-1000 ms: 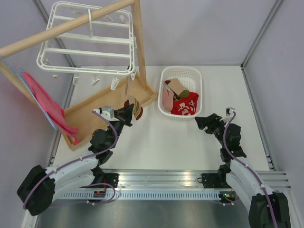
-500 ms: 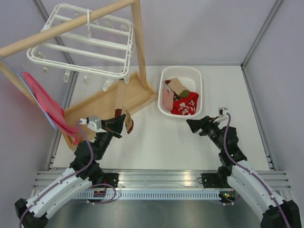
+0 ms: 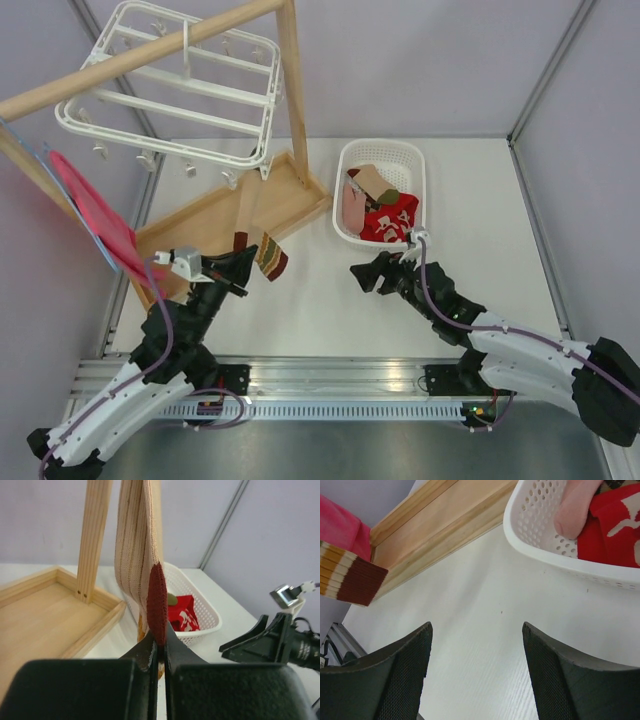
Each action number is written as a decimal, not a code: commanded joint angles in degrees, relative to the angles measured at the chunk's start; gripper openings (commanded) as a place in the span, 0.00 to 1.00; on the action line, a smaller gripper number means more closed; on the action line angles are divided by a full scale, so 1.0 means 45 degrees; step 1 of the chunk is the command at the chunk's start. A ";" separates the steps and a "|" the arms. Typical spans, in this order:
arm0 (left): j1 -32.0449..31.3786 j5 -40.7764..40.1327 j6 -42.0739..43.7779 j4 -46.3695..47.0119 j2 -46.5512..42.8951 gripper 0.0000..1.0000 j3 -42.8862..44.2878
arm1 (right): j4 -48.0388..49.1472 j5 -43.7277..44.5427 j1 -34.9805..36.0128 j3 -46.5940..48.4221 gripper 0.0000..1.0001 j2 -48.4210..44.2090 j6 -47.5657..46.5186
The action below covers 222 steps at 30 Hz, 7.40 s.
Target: Remove the socks clipped to the hanger
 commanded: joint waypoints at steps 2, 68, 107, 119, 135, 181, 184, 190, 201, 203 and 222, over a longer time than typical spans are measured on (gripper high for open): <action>-0.0075 -0.0705 -0.0528 -0.1590 -0.1176 0.02 0.0902 | 0.1156 0.1432 0.0922 0.0803 0.77 0.1028 -0.0384; -0.0134 0.0525 -0.0489 -0.3330 0.2474 0.02 0.3871 | -0.3823 0.4829 0.4498 1.2187 0.77 0.5091 -0.7020; -0.0602 0.0955 -0.0763 -0.4464 0.2416 0.02 0.4477 | -0.1656 0.8719 0.6452 2.0783 0.78 1.2553 -1.5501; -0.0700 0.0779 -0.0763 -0.4562 0.2318 0.02 0.4497 | -0.3059 0.7412 0.5925 2.1817 0.73 1.2689 -1.4662; -0.0759 0.0701 -0.0724 -0.4581 0.2357 0.02 0.4516 | -0.4839 0.5985 0.5437 2.2756 0.09 1.3197 -1.3548; -0.0993 0.0447 -0.0685 -0.4659 0.2377 0.02 0.4457 | -0.4214 0.4756 0.4714 2.2581 0.49 1.2963 -1.3040; -0.1013 0.0447 -0.0685 -0.4640 0.2396 0.02 0.4438 | -0.4254 0.4249 0.4714 2.2640 0.23 1.3022 -1.3001; -0.1052 0.0408 -0.0665 -0.4659 0.2435 0.02 0.4419 | -0.4254 0.4090 0.4675 2.2796 0.01 1.3236 -1.2981; -0.1110 0.0310 -0.0665 -0.4659 0.2474 0.02 0.4379 | -0.4195 0.4324 0.4694 2.2445 0.01 1.3159 -1.2981; -0.1110 0.0310 -0.0665 -0.4659 0.2494 0.02 0.4360 | -0.4156 0.4460 0.4675 2.2328 0.01 1.3081 -1.2923; -0.1169 -0.0335 -0.0743 -0.4756 0.2103 0.02 0.4242 | -0.1266 0.5535 0.4207 1.3489 0.94 0.8143 -1.0816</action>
